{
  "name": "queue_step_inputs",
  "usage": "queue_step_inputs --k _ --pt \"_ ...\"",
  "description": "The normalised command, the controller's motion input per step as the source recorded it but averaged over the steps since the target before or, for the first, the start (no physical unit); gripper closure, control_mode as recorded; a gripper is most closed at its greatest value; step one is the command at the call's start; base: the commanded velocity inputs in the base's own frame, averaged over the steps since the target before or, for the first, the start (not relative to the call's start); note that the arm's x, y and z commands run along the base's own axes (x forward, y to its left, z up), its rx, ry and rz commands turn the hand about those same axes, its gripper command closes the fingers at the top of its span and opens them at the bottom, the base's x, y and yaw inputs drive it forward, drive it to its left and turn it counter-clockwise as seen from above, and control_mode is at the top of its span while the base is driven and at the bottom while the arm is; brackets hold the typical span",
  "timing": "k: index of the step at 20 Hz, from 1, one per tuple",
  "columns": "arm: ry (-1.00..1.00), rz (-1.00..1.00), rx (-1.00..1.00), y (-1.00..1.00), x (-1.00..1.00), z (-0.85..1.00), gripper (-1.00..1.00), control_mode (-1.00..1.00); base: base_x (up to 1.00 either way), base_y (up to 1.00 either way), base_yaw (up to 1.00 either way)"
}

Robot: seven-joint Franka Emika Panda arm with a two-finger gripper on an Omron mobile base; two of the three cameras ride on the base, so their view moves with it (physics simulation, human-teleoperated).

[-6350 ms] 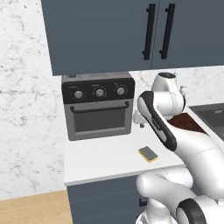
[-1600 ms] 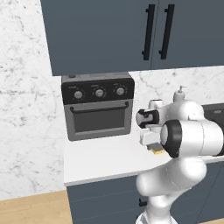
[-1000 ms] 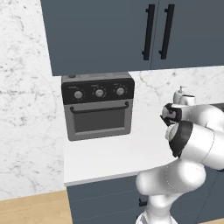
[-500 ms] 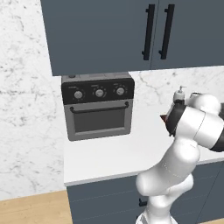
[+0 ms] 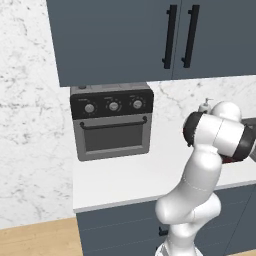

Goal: Pick up the sponge from the counter and clean the cutting board by briefly scrubbing or pressing down on the cutting board. Once finished, release the sponge.

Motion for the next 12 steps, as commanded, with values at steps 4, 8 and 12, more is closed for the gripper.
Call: queue_step_inputs --k 4,8,12 --pt "-0.05 0.00 0.00 0.00 0.37 -0.17 1.00 -1.00 0.00 0.00 0.00" --pt "-0.01 0.00 0.00 0.00 0.42 -0.18 1.00 -1.00 0.00 0.00 0.00" --pt "0.00 0.00 0.00 0.00 0.45 -0.18 1.00 -1.00 0.00 0.00 0.00"
